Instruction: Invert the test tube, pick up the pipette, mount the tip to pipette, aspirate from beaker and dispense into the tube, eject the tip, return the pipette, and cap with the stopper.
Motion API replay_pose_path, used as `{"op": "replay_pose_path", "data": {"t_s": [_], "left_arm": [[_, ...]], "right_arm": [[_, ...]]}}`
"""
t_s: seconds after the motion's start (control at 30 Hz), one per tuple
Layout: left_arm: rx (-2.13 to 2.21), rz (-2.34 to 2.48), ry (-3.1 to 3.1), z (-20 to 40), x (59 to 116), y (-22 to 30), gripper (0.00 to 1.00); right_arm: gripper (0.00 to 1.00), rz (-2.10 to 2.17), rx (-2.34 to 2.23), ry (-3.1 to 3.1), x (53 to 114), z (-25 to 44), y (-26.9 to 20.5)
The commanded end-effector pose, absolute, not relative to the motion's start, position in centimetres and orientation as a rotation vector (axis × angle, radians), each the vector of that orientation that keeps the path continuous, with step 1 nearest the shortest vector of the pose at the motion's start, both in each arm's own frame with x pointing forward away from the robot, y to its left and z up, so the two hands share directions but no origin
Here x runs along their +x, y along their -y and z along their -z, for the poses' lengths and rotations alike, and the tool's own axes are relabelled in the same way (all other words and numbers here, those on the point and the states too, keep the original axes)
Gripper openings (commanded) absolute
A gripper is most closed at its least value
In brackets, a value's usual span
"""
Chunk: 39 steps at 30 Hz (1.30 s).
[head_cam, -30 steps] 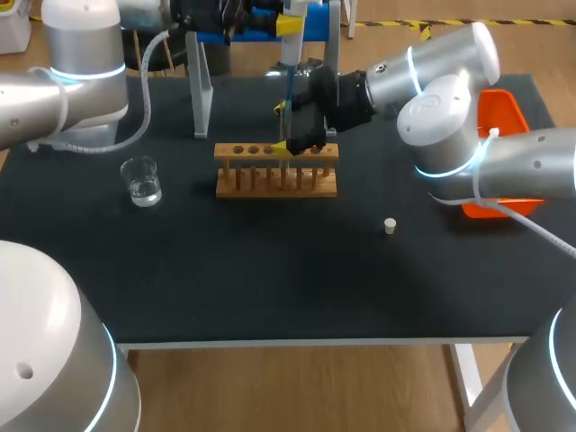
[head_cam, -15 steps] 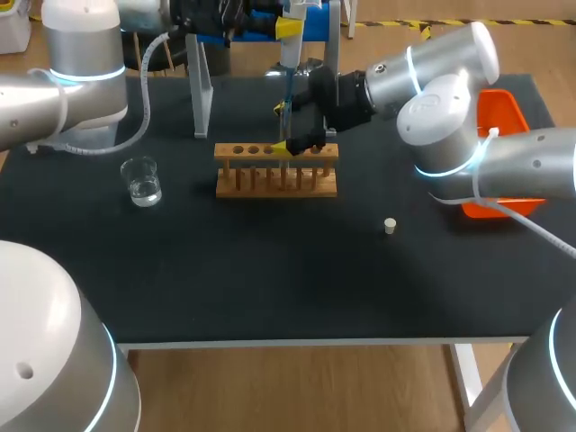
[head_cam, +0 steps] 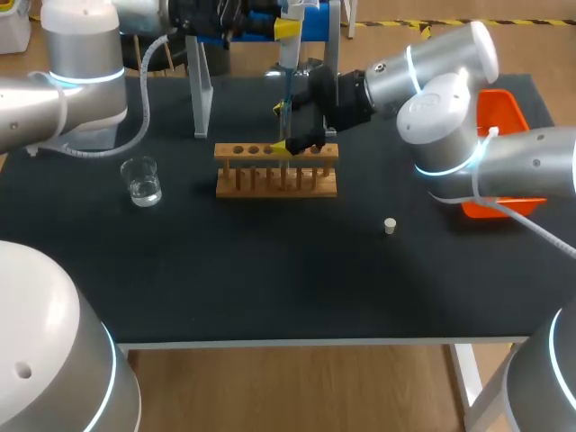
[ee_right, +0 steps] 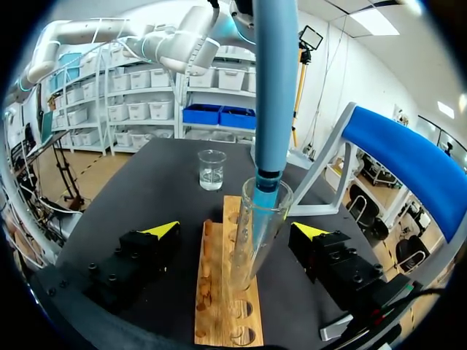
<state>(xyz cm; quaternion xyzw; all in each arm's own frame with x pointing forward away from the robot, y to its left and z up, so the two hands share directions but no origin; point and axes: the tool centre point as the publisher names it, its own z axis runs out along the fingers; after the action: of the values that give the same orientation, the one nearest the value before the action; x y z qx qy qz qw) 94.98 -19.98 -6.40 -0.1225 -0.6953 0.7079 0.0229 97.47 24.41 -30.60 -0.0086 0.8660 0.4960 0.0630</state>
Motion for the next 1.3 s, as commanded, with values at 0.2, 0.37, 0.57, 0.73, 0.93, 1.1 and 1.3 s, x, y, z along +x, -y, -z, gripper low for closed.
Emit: {"op": "replay_pose_path", "data": {"t_s": [0.2,0.37,0.57,0.73,0.93,1.1,1.3], "left_arm": [[-0.382,-2.197,2.145,6.66,95.23,19.88,0.0],[-0.379,-2.197,2.145,6.76,95.3,19.83,0.0],[-0.377,-2.196,2.143,6.86,95.42,19.84,0.0],[-0.377,-2.195,2.141,6.9,95.47,19.88,0.0],[-0.375,-2.195,2.138,6.93,95.5,19.9,0.0],[-0.374,-2.201,2.129,6.93,95.48,19.9,0.0],[-0.374,-2.2,2.128,6.93,95.48,19.89,0.0]], "right_arm": [[1.0,-1.505,-0.032,-2.619,97.66,30.58,-24.46],[1.0,-1.507,-0.034,-2.619,97.69,30.56,-24.51],[1.0,-1.509,-0.037,-2.62,97.71,30.55,-24.56],[1.0,-1.51,-0.038,-2.621,97.7,30.55,-24.57],[1.0,-1.51,-0.041,-2.624,97.7,30.55,-24.59],[1.0,-1.508,-0.042,-2.625,97.67,30.55,-24.61],[1.0,-1.505,-0.042,-2.626,97.64,30.55,-24.61]]}}
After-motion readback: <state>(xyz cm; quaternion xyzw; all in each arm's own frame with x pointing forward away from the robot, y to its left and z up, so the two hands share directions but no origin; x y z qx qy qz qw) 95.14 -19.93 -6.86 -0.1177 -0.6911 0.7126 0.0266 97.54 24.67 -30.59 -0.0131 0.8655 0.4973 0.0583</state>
